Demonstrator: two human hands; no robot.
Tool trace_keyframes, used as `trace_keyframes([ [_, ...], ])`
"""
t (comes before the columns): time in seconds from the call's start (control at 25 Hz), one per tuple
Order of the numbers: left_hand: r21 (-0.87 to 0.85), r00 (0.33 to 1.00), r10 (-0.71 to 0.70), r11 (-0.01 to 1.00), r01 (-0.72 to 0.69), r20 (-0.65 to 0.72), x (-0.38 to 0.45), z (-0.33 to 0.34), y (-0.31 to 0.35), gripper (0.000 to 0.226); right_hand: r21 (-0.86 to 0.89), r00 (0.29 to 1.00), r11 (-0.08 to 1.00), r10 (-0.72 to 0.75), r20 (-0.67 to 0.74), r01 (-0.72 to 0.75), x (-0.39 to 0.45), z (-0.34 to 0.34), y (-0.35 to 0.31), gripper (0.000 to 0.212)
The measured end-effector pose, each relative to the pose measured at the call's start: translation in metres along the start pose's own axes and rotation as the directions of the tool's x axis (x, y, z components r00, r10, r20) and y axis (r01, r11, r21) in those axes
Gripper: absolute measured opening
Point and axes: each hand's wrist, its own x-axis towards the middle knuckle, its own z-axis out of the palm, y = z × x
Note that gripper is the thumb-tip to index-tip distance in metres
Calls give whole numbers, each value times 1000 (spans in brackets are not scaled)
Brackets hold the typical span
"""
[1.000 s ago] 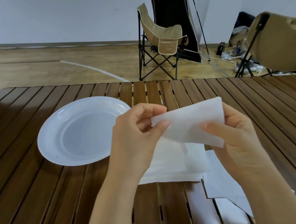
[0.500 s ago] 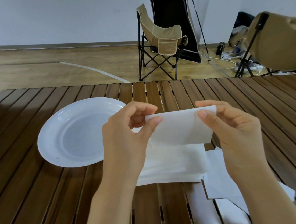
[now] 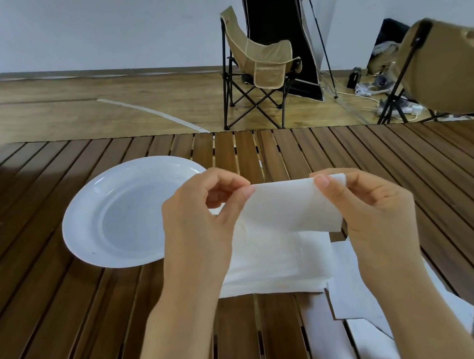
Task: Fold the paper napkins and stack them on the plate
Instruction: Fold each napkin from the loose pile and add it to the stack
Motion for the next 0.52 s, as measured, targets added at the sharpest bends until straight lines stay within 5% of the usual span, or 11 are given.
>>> trace_keyframes([
  [0.52, -59, 988, -96, 994, 90, -120, 3, 0, 2, 12, -28, 997, 997, 70, 38, -69, 0, 6, 5, 8],
])
